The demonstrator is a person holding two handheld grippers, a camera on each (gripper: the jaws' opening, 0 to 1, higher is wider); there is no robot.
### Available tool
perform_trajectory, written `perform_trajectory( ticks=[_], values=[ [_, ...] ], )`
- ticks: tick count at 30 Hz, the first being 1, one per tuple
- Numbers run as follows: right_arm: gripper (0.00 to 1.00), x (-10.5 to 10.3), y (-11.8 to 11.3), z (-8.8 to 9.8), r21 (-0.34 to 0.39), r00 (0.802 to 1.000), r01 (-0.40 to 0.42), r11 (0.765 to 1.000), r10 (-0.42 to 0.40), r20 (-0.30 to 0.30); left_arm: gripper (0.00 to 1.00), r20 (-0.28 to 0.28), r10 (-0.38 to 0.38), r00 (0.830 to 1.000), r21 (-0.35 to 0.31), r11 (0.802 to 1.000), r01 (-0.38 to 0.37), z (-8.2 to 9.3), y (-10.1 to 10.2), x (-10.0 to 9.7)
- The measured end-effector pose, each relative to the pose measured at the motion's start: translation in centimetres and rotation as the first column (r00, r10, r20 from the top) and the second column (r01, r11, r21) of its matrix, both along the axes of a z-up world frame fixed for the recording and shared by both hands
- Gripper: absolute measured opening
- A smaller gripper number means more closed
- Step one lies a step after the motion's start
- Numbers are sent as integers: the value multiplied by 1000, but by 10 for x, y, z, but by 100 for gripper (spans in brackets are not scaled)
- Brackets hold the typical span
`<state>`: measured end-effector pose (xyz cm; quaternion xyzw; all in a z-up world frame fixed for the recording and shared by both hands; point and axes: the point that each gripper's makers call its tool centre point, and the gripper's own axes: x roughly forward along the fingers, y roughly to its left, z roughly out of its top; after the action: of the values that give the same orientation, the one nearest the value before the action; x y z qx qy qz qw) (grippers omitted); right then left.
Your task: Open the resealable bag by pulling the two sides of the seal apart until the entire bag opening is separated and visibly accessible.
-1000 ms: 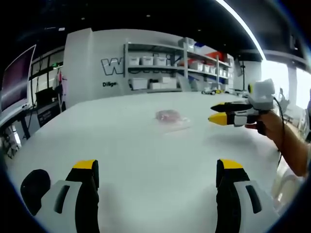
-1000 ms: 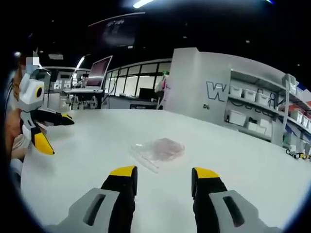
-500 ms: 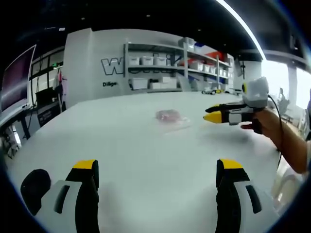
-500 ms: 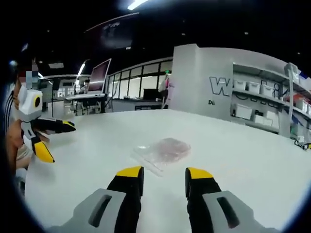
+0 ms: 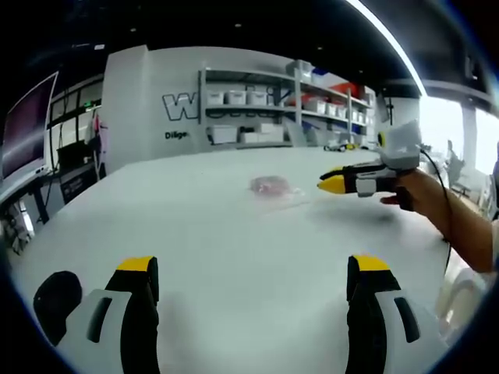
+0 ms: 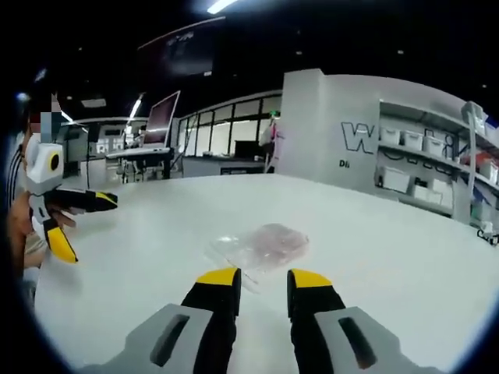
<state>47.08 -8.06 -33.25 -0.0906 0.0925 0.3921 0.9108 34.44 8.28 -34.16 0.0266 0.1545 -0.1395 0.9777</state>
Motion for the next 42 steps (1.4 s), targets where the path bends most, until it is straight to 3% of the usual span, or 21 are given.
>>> perform_trajectory(
  ticks=[10,14,42],
  values=[
    [19,5,5,-4,-23,1000,-11,1000,10,-8,100,-2,-2,1000,3,1000,2,-1,0,1],
    [10,4,11,-1,-49,999,-44,998,45,24,100,-3,-1,1000,2,1000,1,-1,0,1],
    [14,7,26,-16,-110,997,-78,991,77,-16,100,-7,1,1000,-4,1000,-1,-2,2,1]
  ],
)
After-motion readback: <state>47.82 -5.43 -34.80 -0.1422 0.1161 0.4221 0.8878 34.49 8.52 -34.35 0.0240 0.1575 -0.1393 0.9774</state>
